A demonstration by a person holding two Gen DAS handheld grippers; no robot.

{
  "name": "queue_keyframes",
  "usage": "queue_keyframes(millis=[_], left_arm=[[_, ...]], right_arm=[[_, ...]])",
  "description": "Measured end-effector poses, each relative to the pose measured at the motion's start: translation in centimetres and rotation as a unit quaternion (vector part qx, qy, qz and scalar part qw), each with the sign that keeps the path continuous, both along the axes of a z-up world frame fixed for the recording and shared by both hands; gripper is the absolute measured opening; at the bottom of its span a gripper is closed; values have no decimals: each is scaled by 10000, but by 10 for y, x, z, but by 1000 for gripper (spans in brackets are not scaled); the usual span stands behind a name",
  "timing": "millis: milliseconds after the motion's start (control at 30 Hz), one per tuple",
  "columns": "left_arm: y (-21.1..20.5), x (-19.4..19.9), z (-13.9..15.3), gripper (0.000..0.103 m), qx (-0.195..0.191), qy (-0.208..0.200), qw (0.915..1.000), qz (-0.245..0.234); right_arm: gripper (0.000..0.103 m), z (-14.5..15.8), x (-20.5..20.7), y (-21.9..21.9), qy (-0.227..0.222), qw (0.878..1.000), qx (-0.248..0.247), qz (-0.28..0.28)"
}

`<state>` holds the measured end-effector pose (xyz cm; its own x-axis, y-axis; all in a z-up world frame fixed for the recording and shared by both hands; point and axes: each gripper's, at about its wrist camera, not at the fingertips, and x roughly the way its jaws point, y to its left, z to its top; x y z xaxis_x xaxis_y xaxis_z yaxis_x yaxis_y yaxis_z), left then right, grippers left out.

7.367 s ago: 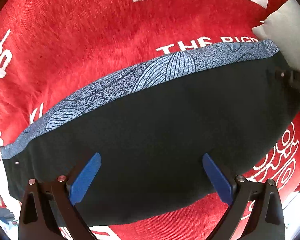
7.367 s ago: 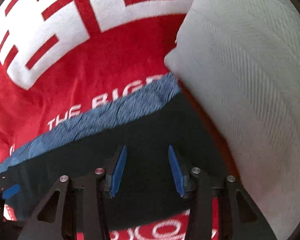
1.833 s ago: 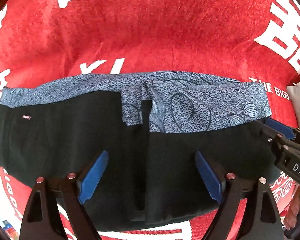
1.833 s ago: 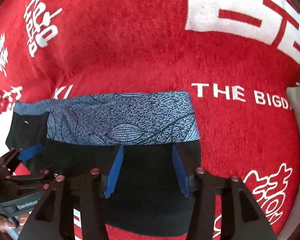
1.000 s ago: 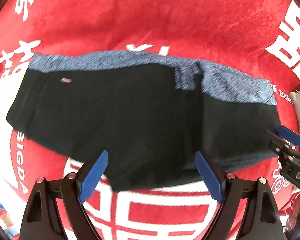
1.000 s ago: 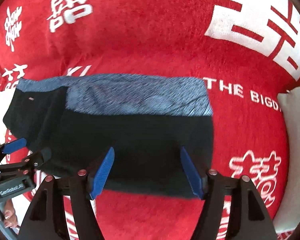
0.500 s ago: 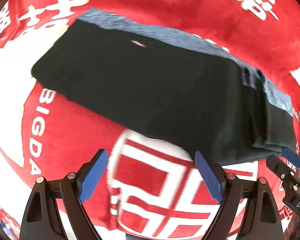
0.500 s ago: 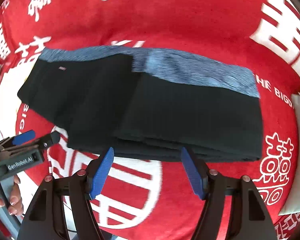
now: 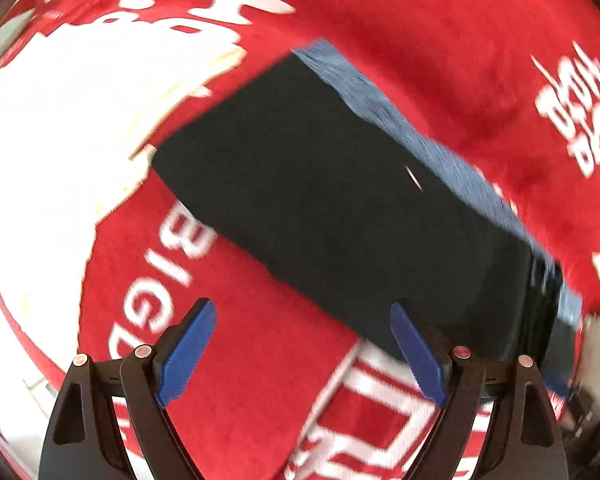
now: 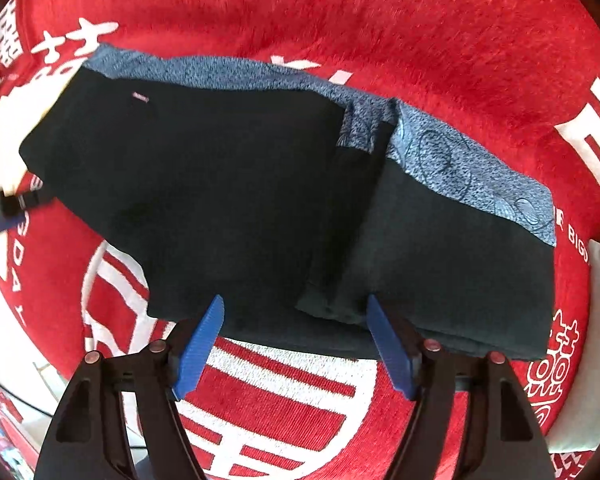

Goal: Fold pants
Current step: 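Move the left tool to the other trouser end and grasp it, then fold the held end over with the left tool while the right tool grips the bundle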

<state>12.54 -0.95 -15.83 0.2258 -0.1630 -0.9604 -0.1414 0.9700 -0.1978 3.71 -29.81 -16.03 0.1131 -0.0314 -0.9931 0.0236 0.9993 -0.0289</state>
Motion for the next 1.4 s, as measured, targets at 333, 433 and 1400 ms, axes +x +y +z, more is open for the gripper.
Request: queue_keyframes(millis=[333,433,1400], left_arm=[[41,17,-23,89,-1404,-207,9878,636],[47,20,-29,89,-1799,-334,9803,745],[-50,30,6,30,1017,-1393,9817,-811]], right_arm=[[80,-6,2,0,64,10000,-43,1],[80,-5,2,1,61,10000,-55,10],[80,57,97,17,-65,9931,1155,195]])
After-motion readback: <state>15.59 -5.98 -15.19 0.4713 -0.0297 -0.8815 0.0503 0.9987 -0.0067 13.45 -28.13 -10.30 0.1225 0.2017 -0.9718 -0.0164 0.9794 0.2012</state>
